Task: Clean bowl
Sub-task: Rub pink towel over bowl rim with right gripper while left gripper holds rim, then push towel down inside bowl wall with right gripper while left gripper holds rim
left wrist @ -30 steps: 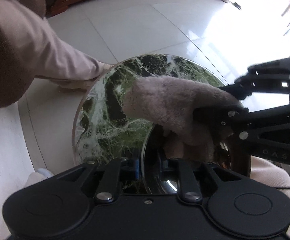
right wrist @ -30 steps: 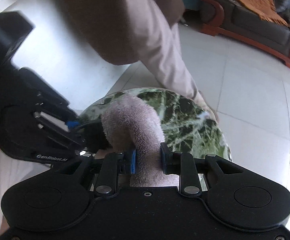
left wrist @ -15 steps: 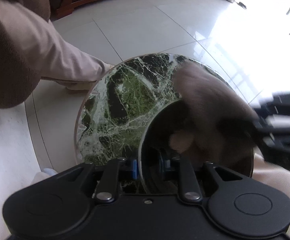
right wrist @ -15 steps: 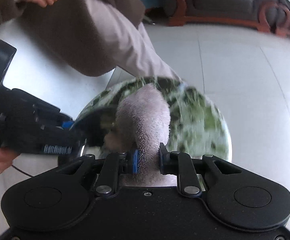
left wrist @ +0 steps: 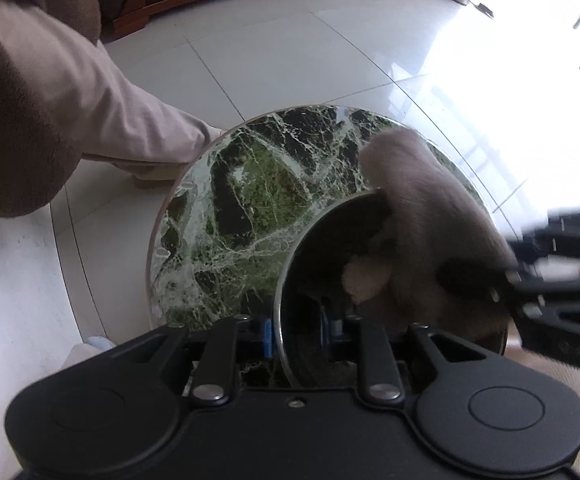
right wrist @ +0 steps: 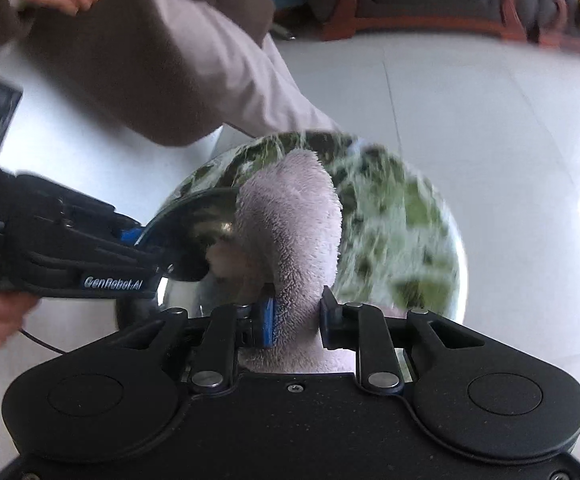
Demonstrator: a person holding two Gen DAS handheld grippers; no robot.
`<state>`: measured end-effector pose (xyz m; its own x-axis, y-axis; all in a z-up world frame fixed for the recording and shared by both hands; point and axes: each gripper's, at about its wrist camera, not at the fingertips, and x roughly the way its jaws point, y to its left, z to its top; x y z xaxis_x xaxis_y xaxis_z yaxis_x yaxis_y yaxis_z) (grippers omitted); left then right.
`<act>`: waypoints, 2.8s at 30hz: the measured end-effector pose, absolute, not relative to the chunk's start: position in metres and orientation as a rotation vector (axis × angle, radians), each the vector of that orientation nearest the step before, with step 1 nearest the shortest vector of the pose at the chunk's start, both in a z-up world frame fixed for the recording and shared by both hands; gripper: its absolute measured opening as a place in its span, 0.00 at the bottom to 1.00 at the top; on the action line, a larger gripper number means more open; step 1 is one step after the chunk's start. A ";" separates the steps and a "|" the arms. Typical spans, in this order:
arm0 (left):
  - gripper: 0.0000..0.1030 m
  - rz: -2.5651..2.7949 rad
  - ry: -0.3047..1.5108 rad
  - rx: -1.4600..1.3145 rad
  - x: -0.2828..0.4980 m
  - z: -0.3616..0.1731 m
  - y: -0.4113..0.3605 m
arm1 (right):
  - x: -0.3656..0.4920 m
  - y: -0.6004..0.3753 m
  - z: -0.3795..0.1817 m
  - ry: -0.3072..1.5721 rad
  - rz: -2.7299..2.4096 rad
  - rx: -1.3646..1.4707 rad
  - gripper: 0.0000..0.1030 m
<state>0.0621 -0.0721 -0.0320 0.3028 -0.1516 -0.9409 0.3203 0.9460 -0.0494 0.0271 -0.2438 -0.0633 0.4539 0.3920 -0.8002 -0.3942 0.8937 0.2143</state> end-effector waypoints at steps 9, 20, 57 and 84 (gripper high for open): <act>0.22 -0.296 1.220 0.148 0.058 -0.033 -0.074 | 0.046 -0.244 -0.070 1.002 0.491 0.056 0.20; 0.23 -0.310 1.230 0.159 0.060 -0.035 -0.076 | 0.041 -0.236 -0.059 0.960 0.466 0.009 0.21; 0.25 -0.278 1.241 0.109 0.059 -0.037 -0.077 | 0.006 -0.262 -0.082 1.004 0.387 0.222 0.23; 0.25 -0.284 1.246 0.093 0.059 -0.038 -0.074 | -0.006 -0.266 -0.081 1.003 0.352 0.298 0.25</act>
<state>0.0593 -0.0737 -0.0377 0.2892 -0.1622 -0.9434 0.2633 0.9610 -0.0845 -0.0063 -0.2664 -0.0808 0.4905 0.4196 -0.7638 -0.1500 0.9040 0.4003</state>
